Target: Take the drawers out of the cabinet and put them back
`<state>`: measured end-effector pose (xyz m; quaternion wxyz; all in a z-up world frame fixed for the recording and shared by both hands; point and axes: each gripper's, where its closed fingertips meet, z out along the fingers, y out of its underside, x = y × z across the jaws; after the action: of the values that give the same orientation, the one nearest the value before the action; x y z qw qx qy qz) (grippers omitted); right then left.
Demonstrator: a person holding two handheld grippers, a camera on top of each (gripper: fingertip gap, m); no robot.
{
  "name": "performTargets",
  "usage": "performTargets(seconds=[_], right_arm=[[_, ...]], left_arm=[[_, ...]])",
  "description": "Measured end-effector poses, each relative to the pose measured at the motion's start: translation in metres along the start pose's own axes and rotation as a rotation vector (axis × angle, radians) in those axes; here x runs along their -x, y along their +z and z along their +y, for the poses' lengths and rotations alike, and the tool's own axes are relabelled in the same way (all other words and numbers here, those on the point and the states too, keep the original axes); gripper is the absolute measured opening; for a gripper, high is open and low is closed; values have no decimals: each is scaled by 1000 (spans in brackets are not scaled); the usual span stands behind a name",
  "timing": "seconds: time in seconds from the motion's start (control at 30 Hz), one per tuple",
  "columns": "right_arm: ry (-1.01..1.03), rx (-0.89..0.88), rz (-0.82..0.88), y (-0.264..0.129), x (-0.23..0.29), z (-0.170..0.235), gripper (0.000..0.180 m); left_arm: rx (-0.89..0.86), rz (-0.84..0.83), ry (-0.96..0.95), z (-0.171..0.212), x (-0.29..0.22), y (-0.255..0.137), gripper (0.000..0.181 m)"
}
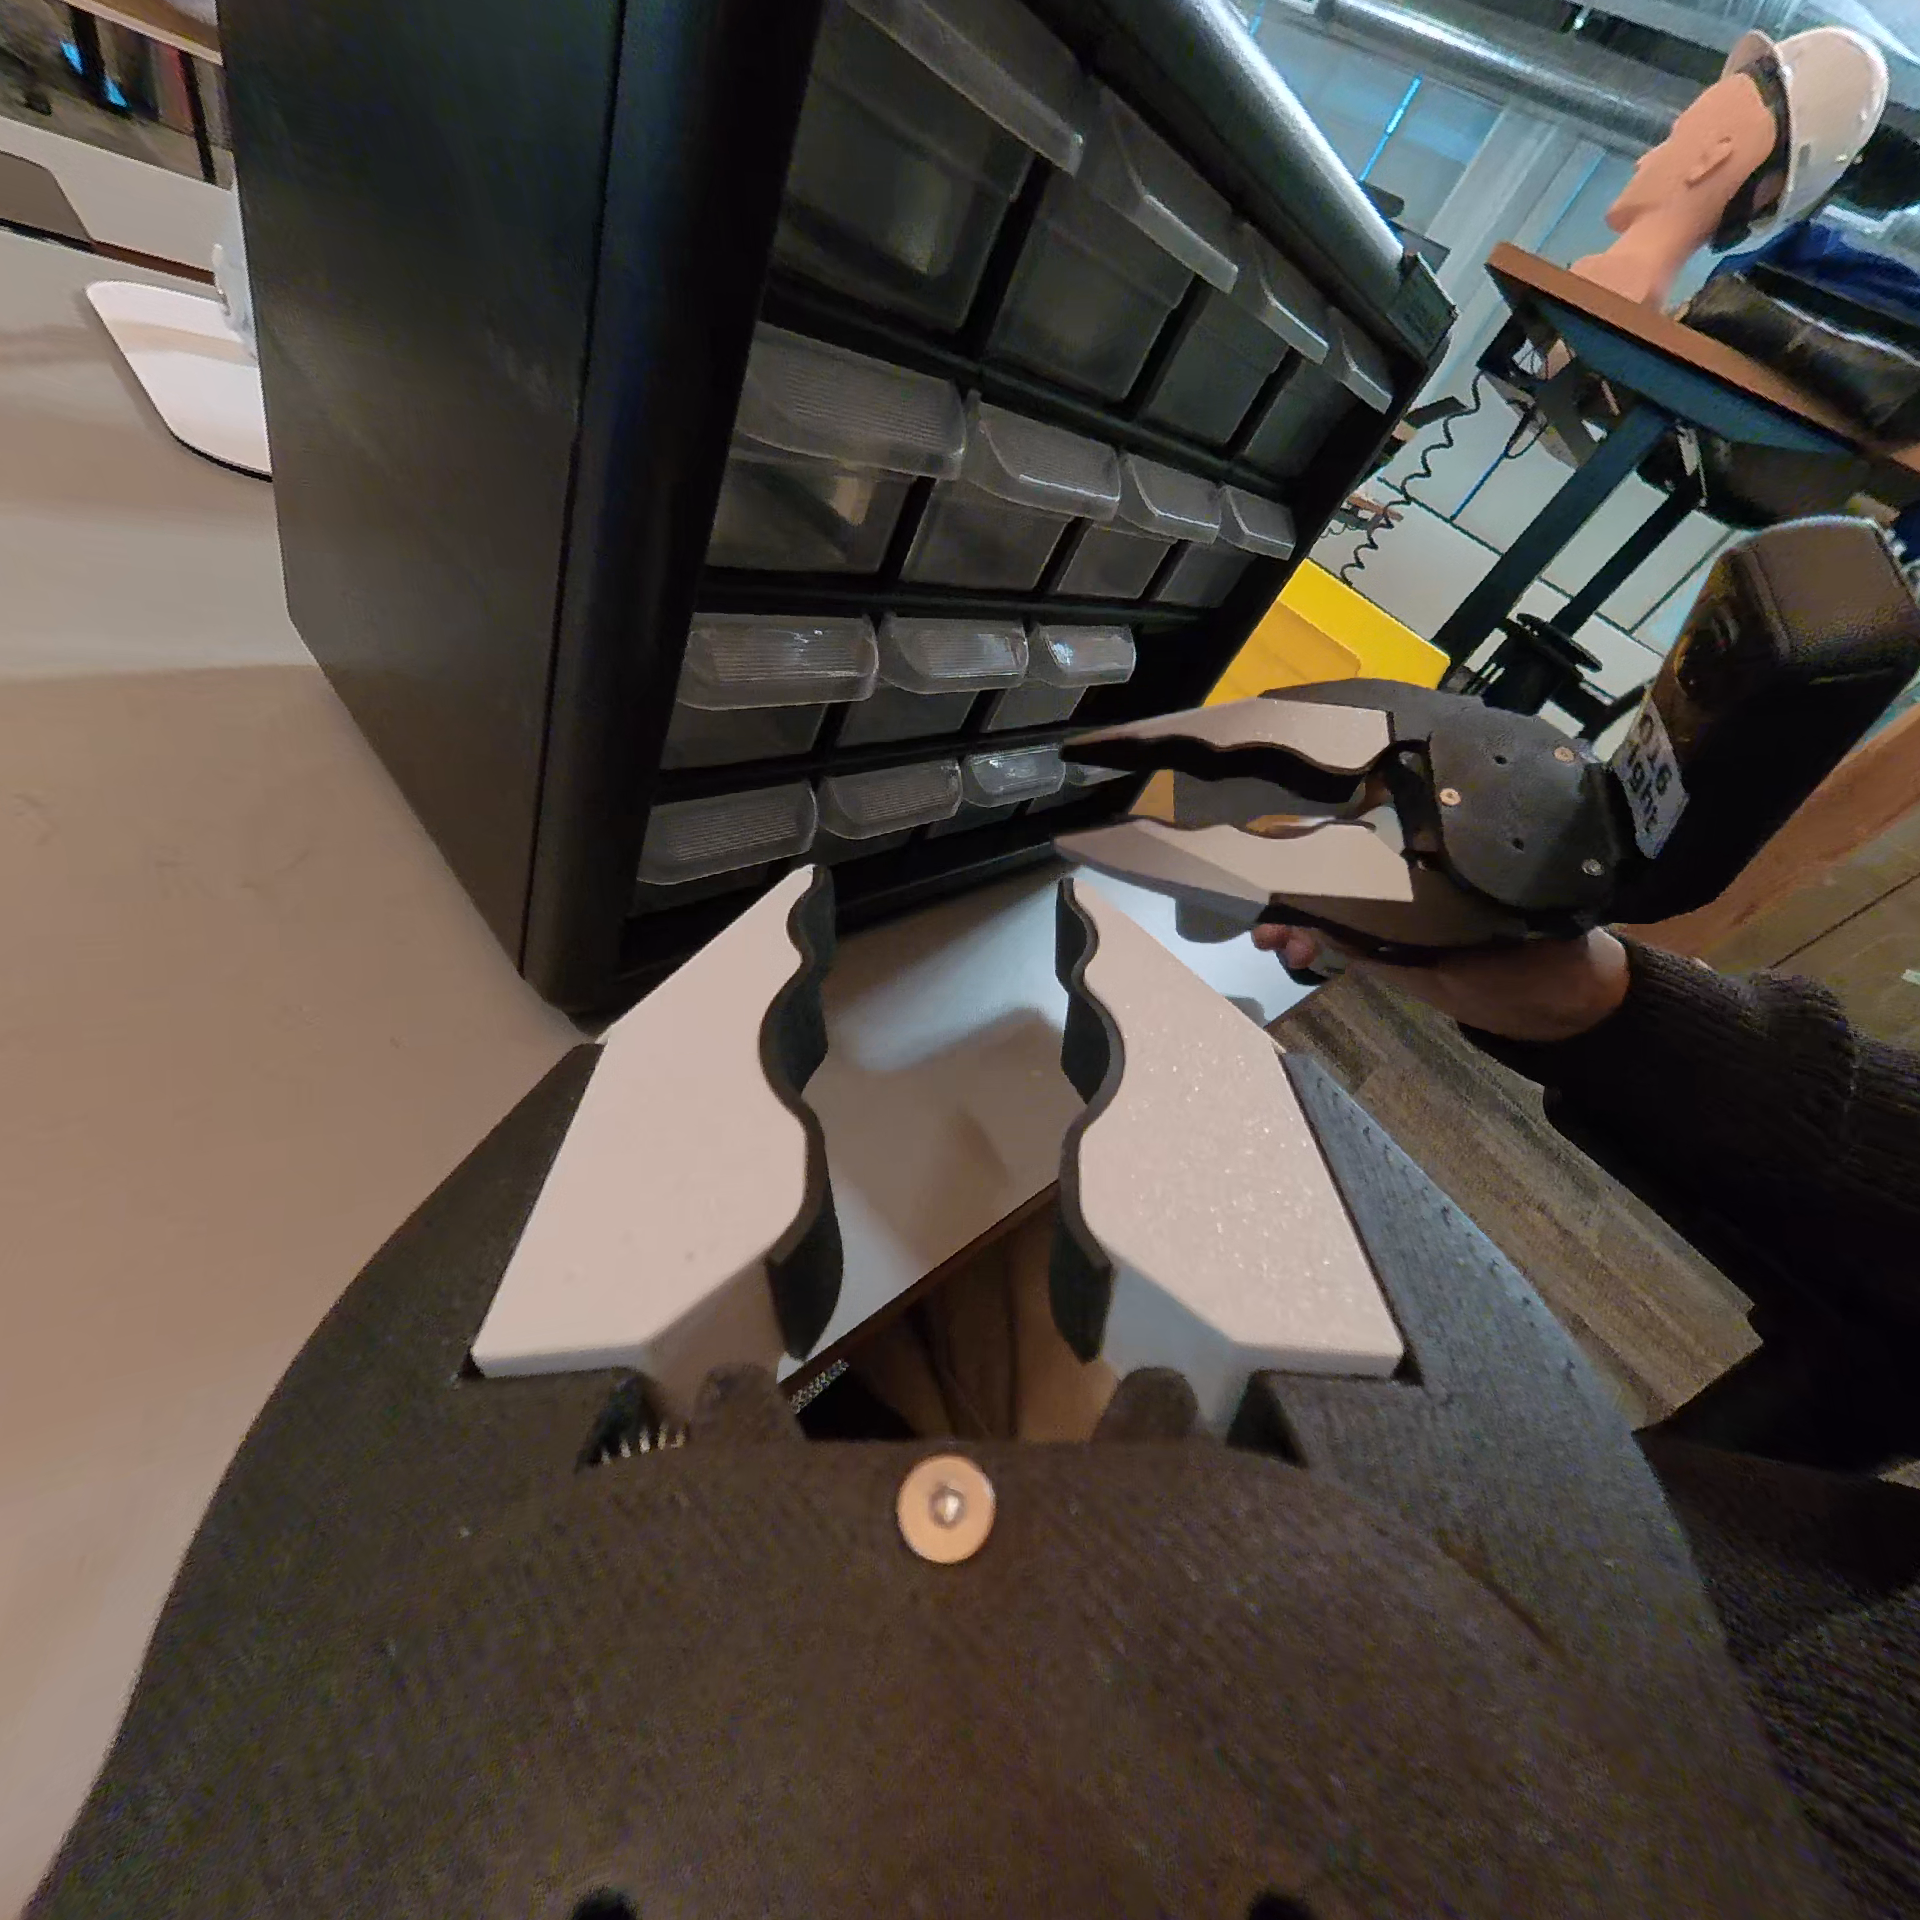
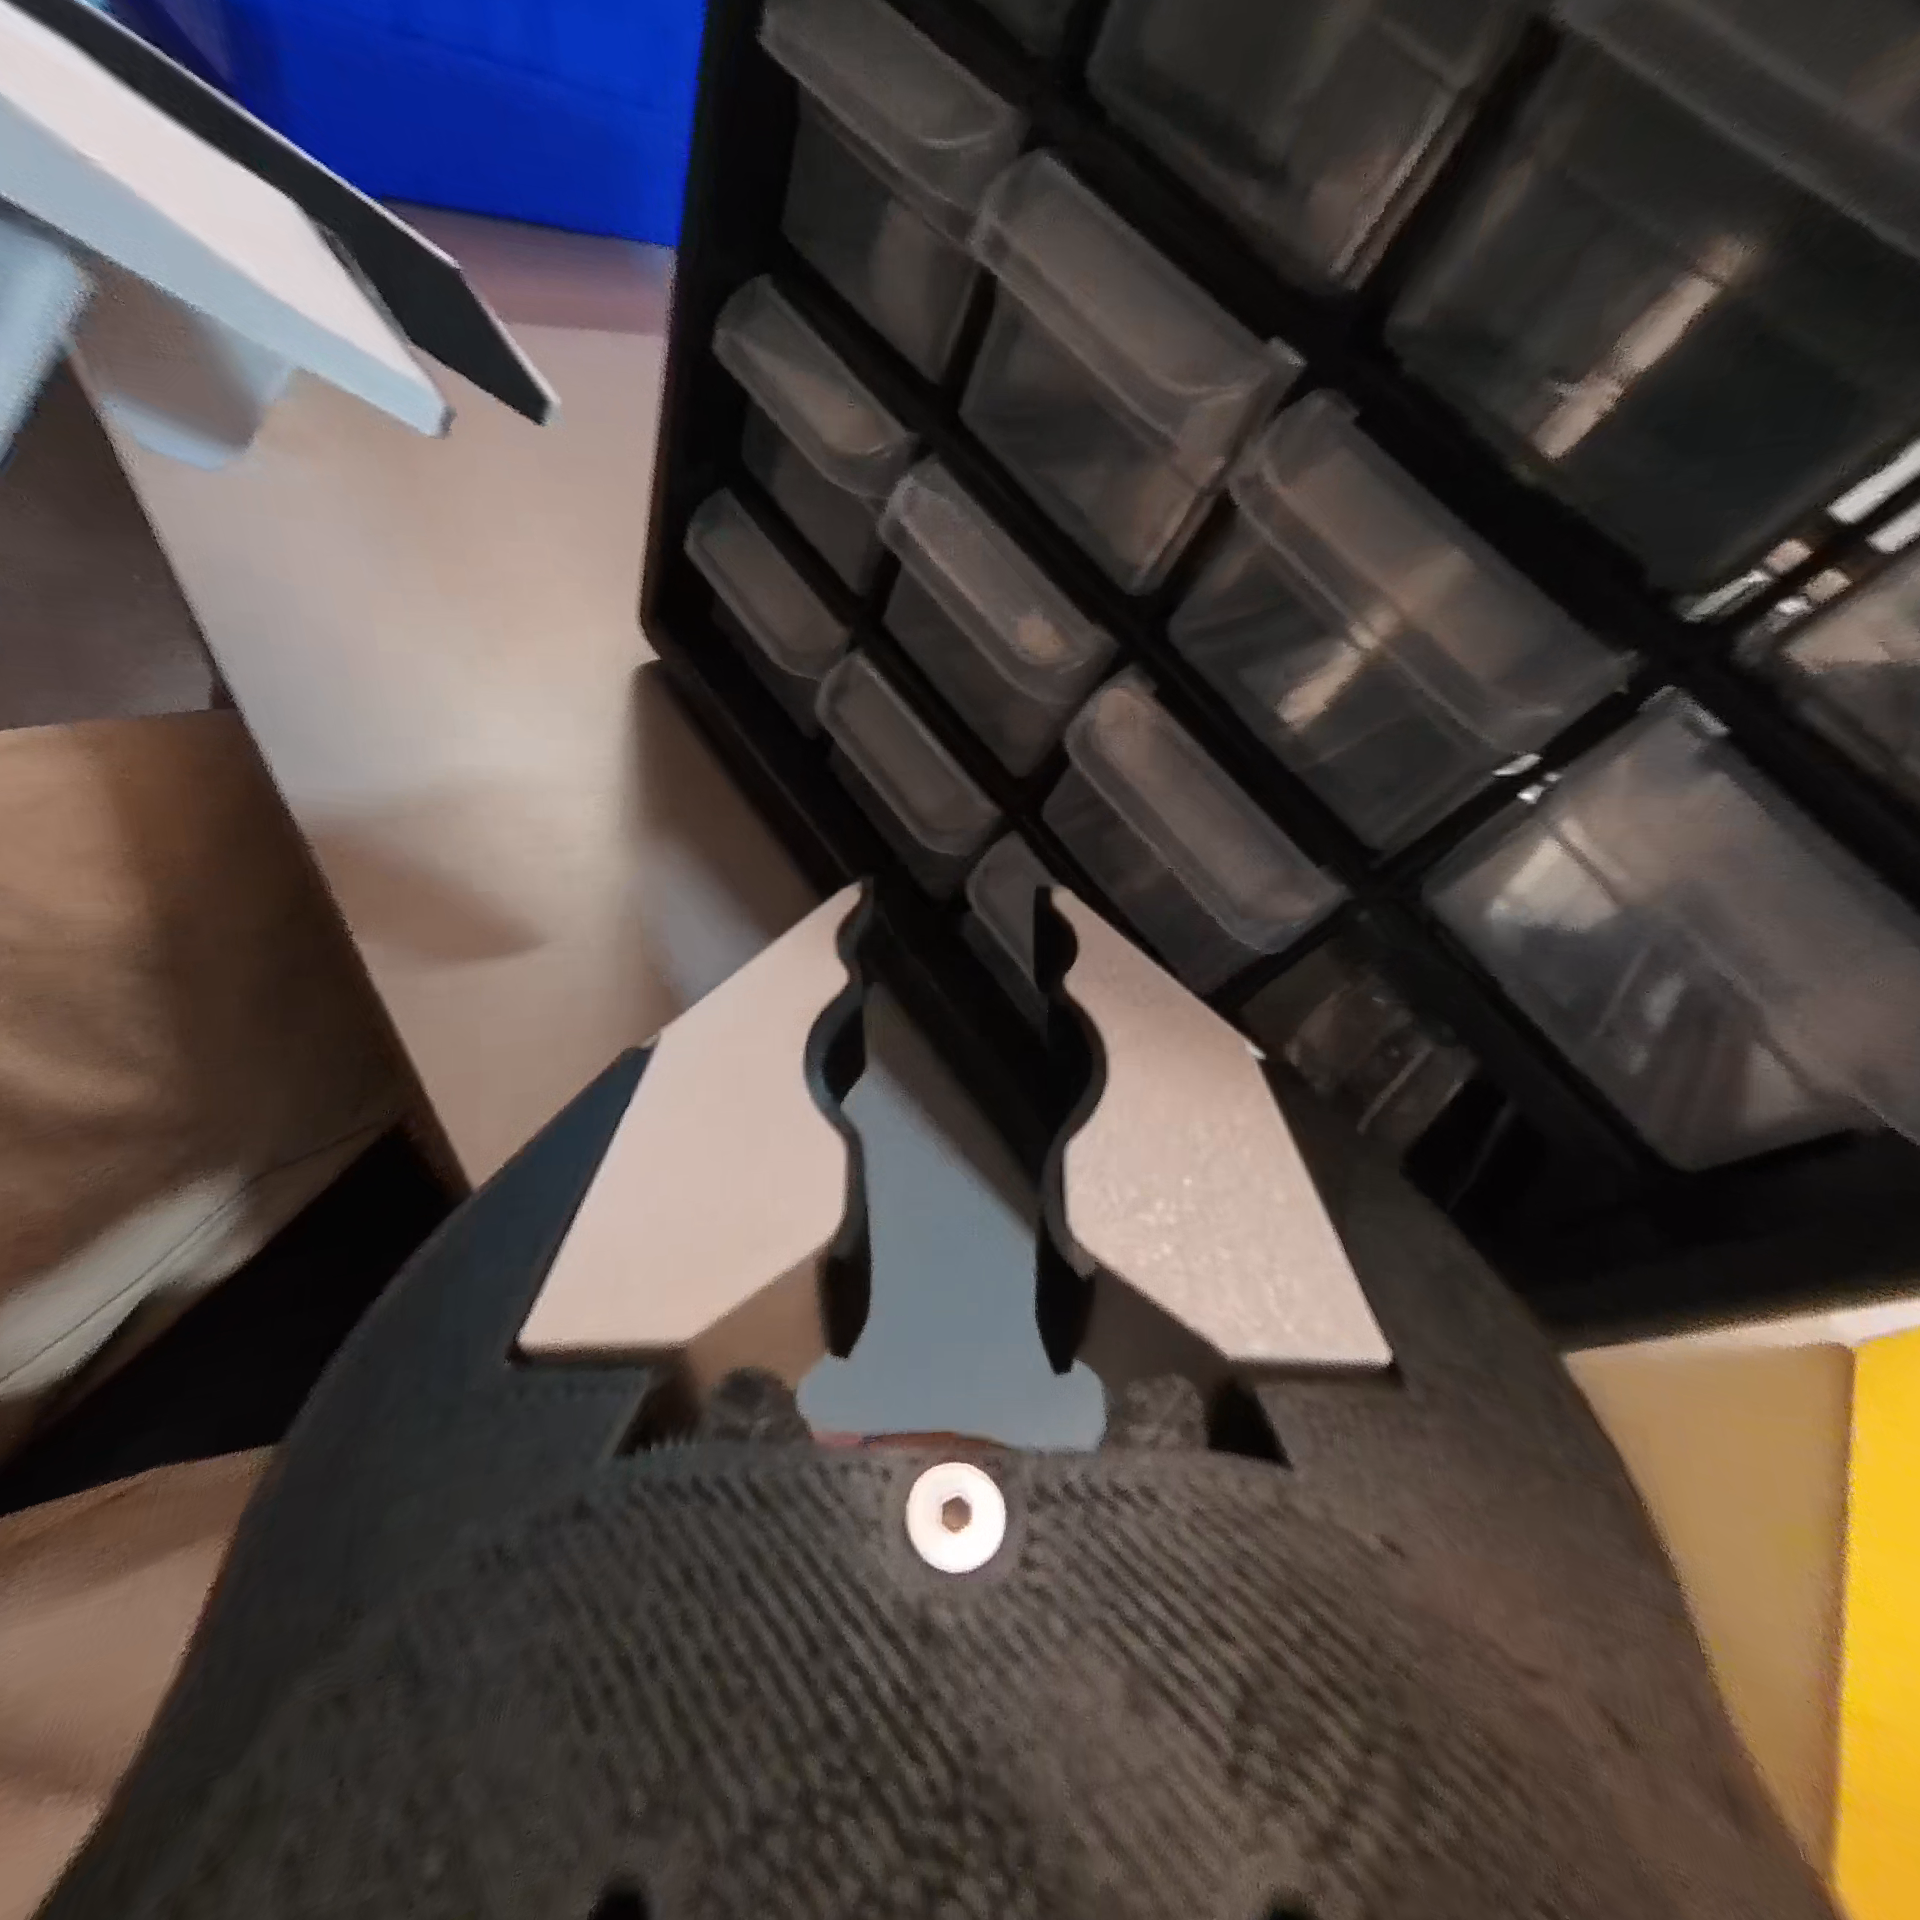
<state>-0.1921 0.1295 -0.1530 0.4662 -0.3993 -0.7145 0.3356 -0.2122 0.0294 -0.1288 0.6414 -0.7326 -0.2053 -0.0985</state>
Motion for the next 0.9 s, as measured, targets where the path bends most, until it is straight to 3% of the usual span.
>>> performTargets(seconds=[0.4, 0.9], right_arm=[[157, -43, -170, -4, 23, -7, 29], [255, -35, -259, -3, 28, -3, 25]], left_arm=[[117, 89, -36, 19, -14, 8, 48], [207, 114, 36, 36, -23, 13, 44]])
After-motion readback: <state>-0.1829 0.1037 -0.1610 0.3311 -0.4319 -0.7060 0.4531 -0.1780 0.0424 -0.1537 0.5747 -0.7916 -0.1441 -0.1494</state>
